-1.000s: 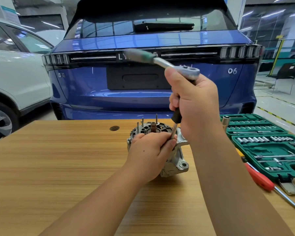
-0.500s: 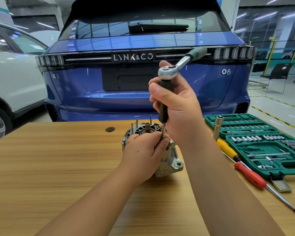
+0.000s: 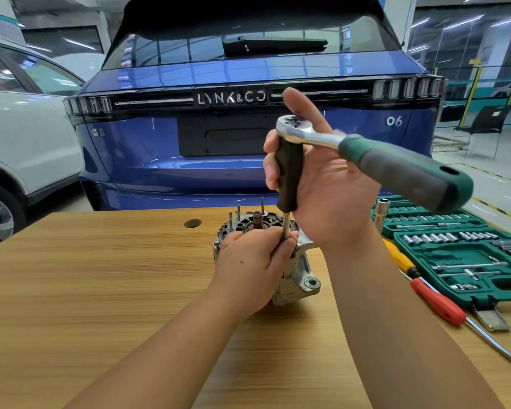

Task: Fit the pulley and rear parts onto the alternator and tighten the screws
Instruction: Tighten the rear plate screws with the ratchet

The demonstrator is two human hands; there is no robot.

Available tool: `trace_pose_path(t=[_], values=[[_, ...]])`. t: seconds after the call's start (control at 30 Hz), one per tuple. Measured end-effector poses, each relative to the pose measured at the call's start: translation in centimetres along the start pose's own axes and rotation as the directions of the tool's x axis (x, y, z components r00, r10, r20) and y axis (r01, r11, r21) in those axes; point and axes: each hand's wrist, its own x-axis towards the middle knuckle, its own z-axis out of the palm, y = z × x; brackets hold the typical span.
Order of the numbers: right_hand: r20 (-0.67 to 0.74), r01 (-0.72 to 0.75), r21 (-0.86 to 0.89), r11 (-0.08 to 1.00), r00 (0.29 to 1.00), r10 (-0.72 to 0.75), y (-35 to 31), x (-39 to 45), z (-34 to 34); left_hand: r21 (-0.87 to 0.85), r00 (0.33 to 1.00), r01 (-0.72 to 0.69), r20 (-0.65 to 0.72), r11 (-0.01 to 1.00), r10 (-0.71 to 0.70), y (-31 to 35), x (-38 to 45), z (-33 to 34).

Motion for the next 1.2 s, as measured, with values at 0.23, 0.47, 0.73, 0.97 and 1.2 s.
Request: trace_pose_path(t=[0.23, 0.47, 0.73, 0.97, 1.2], values=[[-0.35, 0.029, -0.234, 0.972, 0.93, -0.112, 0.2, -0.2, 0.9, 0.031, 1.0, -0.012, -0.002, 0.999, 0.012, -0.4, 0.1, 0.2], [-0.307, -0.148, -0.16, 0.976, 0.947, 0.093, -1.0, -0.1, 0.5, 0.018, 1.0, -0.026, 0.001, 1.0, 0.026, -0.4, 0.0, 0.1], [-0.289, 0.025, -0.14, 0.99, 0.955, -0.065, 0.0, -0.2, 0.5, -0.006, 1.0, -0.017, -0.004, 1.0, 0.017, -0.5, 0.1, 0.0], [-0.1, 0.152, -0.258, 0.954, 0.978, -0.182, 0.9, 0.0, 0.5, -0.02, 1.0, -0.011, -0.009, 1.0, 0.011, -0.7, 0.0, 0.1], [0.068, 0.0, 0.04, 0.999, 0.998, -0.003, 0.5, -0.3, -0.5, -0.016, 1.0, -0.022, -0.013, 1.0, 0.022, -0.3, -0.1, 0.1]])
